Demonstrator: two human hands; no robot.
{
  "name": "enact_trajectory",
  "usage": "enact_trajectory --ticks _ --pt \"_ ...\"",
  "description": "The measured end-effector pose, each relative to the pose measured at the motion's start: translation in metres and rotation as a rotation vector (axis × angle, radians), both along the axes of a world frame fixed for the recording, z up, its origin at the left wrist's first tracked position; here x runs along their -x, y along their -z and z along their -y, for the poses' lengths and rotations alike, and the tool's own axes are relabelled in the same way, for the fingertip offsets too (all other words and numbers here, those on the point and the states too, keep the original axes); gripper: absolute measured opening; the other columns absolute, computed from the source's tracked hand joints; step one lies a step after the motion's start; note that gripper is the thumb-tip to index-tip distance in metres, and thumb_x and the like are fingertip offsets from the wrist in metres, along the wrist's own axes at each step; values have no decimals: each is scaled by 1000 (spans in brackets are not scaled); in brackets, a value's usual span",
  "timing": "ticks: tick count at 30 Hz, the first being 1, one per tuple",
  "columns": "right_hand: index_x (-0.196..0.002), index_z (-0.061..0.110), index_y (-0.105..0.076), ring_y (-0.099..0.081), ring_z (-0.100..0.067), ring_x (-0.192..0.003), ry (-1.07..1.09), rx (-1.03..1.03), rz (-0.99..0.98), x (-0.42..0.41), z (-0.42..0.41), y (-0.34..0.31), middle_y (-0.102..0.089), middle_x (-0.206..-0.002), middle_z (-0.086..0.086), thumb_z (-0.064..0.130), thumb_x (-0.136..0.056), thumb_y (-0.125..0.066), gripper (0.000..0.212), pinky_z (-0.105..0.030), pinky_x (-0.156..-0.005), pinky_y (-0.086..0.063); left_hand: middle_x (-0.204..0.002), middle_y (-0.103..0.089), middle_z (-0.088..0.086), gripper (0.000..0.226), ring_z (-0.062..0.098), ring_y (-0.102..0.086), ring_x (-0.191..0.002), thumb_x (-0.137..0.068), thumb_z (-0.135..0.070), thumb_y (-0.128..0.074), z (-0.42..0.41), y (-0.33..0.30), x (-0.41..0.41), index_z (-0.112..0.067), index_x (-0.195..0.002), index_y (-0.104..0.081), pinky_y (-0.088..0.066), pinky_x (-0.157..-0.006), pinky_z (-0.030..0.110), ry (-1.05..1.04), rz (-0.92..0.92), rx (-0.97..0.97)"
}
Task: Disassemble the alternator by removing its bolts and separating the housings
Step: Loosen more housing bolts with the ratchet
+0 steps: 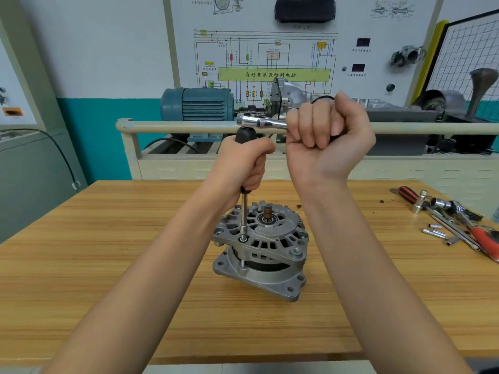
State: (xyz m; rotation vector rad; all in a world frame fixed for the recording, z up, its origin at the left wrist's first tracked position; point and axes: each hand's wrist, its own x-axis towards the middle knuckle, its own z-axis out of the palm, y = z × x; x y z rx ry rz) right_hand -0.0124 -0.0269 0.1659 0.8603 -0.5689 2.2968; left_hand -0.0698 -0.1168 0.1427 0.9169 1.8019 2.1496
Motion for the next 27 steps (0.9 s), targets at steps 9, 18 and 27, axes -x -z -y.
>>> enact_trajectory --ticks 9,18,27 --pt "-47 21 -31 -23 -9 -38 466 -246 -154 -9 29 8 -25 -40 4 -5 -80 -42 43 -29 -49 -17 -39 -28 -5 38 12 -21 -34 -80 3 -53 -5 1 -8 -18 -56 -33 -19 -39 16 -219 -22 -36" --pt "-37 16 -31 -19 -12 -28 -201 208 158 6 -14 -6 -21 -32 3 9 -77 -42 43 -20 -39 -19 -38 -29 -5 44 9 -23 -31 -84 -4 -59 8 -9 3 -18 -46 -42 -19 -37 17 247 -23 -5" --pt "-48 20 -33 -23 -11 -38 414 -227 -147 -3 16 7 -29 -39 5 0 -82 -47 42 -28 -48 -21 -41 -28 -7 41 11 -20 -36 -84 -2 -56 -11 -5 -4 -20 -55 -33 -18 -40 16 -195 8 -48"
